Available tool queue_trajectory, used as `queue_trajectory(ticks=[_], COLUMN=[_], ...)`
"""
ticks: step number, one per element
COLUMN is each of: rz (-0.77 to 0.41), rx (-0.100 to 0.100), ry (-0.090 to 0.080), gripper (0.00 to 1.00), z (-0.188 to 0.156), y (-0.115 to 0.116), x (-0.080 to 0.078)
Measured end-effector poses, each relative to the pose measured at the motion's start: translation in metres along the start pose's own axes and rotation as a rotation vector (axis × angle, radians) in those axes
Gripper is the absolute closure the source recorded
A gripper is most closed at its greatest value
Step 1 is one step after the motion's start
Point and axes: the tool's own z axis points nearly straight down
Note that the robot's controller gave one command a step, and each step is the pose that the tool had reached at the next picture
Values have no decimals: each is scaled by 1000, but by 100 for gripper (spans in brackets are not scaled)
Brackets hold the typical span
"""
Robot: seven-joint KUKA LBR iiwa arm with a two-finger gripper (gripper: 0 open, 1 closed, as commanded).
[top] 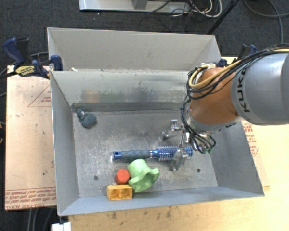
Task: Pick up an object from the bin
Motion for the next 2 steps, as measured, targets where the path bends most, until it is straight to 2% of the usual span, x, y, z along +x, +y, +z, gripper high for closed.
queue_trajectory(ticks=[1,2], rz=[1,1], rx=[0,0], ry=[-8,1], gripper=[100,100], z=[-3,-18], y=[0,0], x=[-3,-3])
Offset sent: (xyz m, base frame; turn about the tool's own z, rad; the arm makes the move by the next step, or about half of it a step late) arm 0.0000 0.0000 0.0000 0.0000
